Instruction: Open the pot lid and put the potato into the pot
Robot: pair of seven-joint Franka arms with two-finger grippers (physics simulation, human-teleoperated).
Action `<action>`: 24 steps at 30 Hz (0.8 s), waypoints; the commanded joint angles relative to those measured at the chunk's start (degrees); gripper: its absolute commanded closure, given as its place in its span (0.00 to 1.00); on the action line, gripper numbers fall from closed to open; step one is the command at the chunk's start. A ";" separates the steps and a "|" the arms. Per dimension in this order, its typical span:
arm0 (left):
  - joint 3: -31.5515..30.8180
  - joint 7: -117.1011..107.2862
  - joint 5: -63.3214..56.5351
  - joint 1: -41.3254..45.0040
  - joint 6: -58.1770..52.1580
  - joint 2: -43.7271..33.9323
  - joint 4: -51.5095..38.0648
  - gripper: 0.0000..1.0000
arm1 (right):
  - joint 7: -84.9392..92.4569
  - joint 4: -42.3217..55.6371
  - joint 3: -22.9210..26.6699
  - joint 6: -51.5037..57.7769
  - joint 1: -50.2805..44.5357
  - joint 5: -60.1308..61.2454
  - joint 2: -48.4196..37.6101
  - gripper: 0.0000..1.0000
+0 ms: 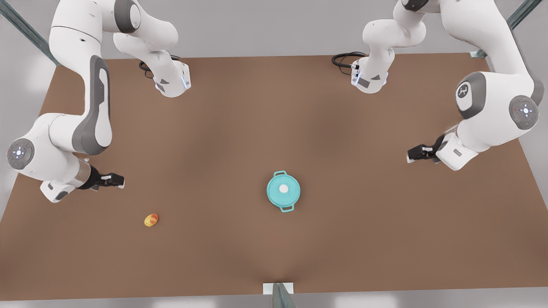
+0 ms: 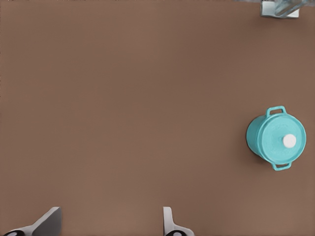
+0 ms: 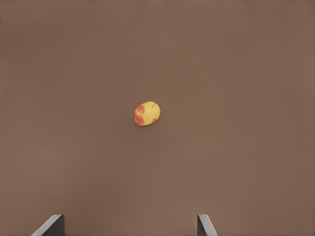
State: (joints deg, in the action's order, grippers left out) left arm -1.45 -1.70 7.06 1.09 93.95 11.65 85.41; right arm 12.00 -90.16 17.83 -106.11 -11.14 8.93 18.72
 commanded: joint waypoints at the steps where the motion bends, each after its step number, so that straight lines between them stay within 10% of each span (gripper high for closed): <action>1: -0.56 -0.41 -0.12 0.05 1.93 0.04 -0.07 0.00 | 2.24 -0.02 0.01 -6.13 -0.02 -0.31 -0.09 0.00; 10: -8.56 -45.82 -6.71 30.02 15.90 14.08 -6.12 0.00 | -36.61 0.95 -0.34 -8.94 -3.54 -1.88 5.36 0.00; 24: -6.19 -47.70 -18.84 31.08 27.42 34.84 -18.79 0.00 | -48.39 2.35 0.01 -18.52 -3.71 -1.37 17.93 0.00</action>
State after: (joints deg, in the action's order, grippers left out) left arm -7.76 -33.50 -10.62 32.16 117.63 46.07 67.06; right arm -16.01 -88.15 17.81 -120.87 -14.82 6.34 36.27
